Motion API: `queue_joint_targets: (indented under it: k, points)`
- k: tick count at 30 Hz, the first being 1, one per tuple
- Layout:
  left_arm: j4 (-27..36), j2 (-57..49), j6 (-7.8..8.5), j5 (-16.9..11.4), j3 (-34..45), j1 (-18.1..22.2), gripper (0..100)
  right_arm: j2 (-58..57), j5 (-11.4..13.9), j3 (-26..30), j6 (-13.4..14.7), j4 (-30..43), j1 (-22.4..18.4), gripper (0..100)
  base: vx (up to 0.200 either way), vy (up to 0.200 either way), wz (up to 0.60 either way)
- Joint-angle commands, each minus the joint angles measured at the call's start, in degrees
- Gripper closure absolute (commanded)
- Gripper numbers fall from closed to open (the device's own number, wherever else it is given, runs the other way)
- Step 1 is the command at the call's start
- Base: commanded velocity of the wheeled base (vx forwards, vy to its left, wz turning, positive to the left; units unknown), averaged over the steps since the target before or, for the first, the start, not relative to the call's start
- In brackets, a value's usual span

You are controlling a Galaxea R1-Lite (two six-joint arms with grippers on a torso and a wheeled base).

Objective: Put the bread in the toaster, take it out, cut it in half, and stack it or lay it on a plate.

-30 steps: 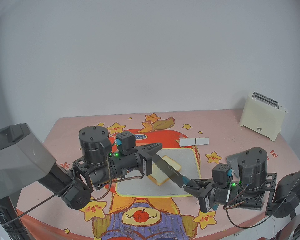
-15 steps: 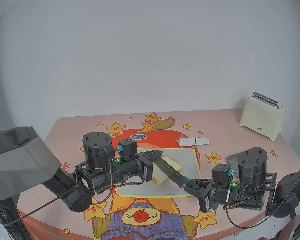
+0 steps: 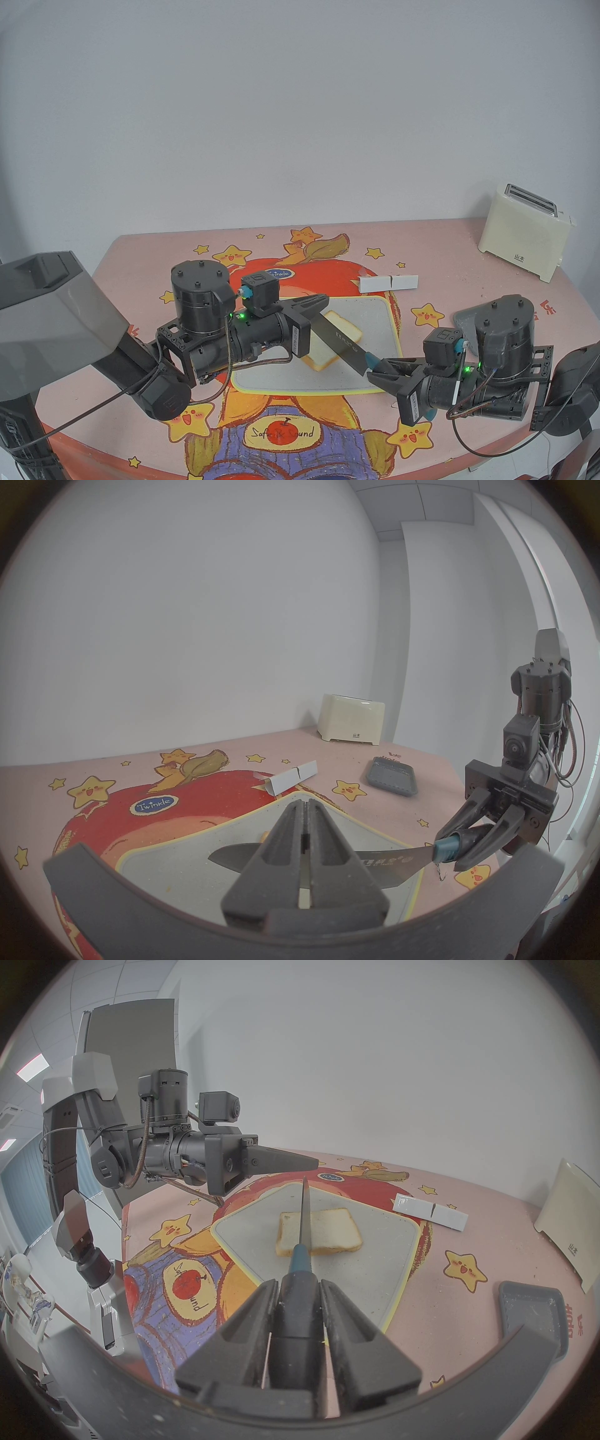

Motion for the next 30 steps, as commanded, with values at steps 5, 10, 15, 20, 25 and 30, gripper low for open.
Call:
queue_joint_targets:
  k: [5,10,15,20,25,30]
  points:
    - [-0.1,3.2,-0.02,0.0,-1.7,0.0,100,-0.1,0.0,0.1,0.0,0.0,0.0,100,0.000,0.000,0.00]
    - [-1.0,3.2,-0.02,0.1,-1.6,0.0,100,-0.1,0.0,0.1,0.0,0.0,0.0,100,0.000,0.000,0.00]
    - [-1.2,3.2,-0.19,0.1,-1.4,0.0,100,-0.1,0.0,0.1,0.0,0.0,0.0,100,0.000,0.000,0.00]
    - [-1.2,3.2,-0.19,0.1,-1.3,0.1,100,-0.1,0.0,0.0,0.0,0.0,0.0,100,0.000,0.000,0.00]
    - [-1.3,3.2,-0.19,0.1,-1.3,0.2,100,-0.3,0.0,-0.2,0.1,-0.1,-0.2,100,0.000,0.000,0.00]
    - [-1.4,4.3,-0.19,0.2,-1.2,0.3,100,-0.3,0.1,-0.5,0.2,-0.1,-0.5,100,0.000,0.000,0.00]
